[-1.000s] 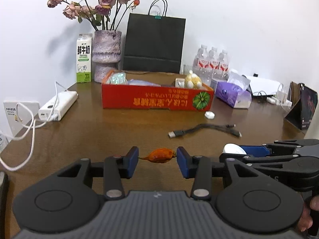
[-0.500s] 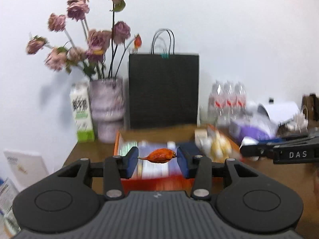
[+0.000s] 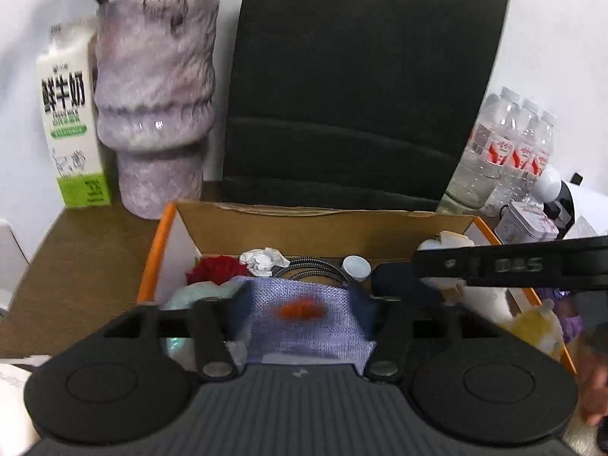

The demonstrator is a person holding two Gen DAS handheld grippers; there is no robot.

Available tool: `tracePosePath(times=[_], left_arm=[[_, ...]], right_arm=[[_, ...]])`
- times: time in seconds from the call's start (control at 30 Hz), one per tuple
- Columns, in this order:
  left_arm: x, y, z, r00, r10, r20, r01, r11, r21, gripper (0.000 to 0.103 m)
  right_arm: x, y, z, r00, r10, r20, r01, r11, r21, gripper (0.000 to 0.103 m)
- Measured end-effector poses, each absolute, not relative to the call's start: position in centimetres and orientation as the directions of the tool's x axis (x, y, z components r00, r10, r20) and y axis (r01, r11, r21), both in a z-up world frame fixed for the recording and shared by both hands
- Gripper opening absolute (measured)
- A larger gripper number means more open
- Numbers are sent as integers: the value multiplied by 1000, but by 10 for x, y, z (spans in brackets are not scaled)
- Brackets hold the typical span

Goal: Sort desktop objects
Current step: 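Carry the orange toy and white lid into the box and open both tools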

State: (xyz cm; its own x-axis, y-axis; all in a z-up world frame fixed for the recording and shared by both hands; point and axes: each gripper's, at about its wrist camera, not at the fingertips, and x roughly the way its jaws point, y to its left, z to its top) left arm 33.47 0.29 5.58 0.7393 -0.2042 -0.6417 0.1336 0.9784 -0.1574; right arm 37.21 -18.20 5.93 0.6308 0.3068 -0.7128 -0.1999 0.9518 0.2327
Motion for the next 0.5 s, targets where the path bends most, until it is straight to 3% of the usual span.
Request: tracePosePath(times=[0.03,0.13,0.23,0.5], left_arm=[[333,5,57,749,-206,-630,138,978,-155,81],[324,7,68,776,-191,-601,154,982,-113,84],[319,12,84,793,-151,-590,124,989,-86,90],[287,25,117,789,-80,-610,27,995,-96,102]], right_arm=[[379,-179,53,616,305,-726,-191,952,238,40],[387,-184,50,600,302,-741,-144,952,271,57],[380,-187,60,629,284,-723,-141,957,253,65],[334,-197,91,633,256,-730,-159,967,200,74]])
